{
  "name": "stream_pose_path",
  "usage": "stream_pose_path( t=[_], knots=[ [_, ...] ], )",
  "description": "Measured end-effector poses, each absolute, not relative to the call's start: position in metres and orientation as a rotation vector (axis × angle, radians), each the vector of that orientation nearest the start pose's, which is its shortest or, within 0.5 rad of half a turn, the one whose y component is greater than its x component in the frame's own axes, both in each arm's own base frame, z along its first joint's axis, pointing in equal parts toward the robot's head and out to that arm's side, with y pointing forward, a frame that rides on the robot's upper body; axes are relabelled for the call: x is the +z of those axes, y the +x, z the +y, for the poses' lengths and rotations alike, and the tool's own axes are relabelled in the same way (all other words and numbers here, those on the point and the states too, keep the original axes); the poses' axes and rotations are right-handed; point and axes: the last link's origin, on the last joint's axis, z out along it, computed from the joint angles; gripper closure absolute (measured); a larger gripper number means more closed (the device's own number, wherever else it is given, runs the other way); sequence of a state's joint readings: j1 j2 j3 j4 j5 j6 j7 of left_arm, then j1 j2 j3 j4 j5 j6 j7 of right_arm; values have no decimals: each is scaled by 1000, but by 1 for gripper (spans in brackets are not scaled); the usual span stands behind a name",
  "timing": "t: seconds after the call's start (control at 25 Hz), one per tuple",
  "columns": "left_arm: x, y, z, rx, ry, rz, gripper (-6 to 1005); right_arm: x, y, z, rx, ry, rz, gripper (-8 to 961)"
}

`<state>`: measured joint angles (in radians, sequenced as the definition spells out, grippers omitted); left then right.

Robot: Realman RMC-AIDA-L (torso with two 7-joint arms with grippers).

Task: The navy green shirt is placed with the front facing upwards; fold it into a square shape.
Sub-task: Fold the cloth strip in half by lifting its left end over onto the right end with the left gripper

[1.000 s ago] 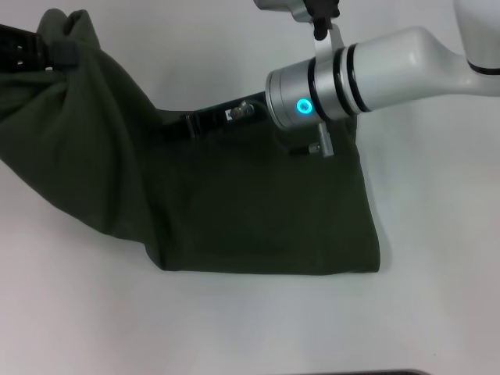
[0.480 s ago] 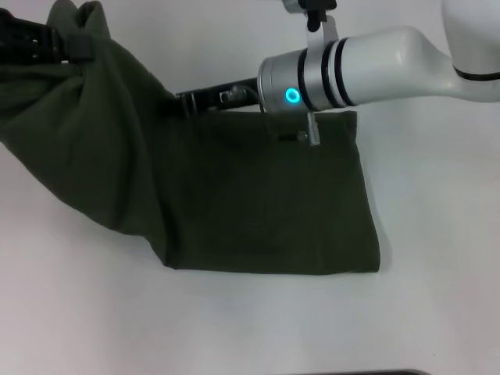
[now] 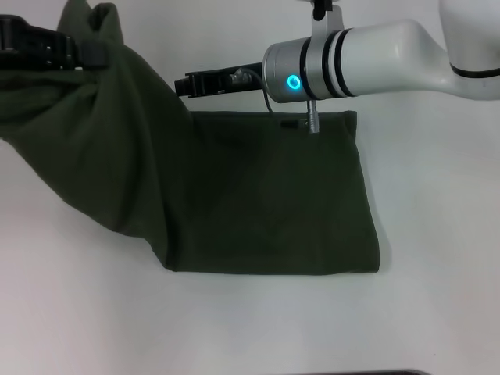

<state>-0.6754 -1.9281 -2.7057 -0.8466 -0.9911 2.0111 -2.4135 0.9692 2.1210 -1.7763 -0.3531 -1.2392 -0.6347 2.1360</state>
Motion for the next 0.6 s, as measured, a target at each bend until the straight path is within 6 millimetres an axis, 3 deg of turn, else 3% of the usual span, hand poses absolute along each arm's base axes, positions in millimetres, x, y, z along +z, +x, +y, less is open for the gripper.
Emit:
stream_pose_path(
  t=[0.36,0.6],
  knots=[
    [105,-226,345,-748,-2591,-1730,911,-131,147,401,464,-2524,1413,931],
    [103,-225,347,-744,-2587,-1730,910,-109,162,393,554,-2557,1525,930]
  ],
)
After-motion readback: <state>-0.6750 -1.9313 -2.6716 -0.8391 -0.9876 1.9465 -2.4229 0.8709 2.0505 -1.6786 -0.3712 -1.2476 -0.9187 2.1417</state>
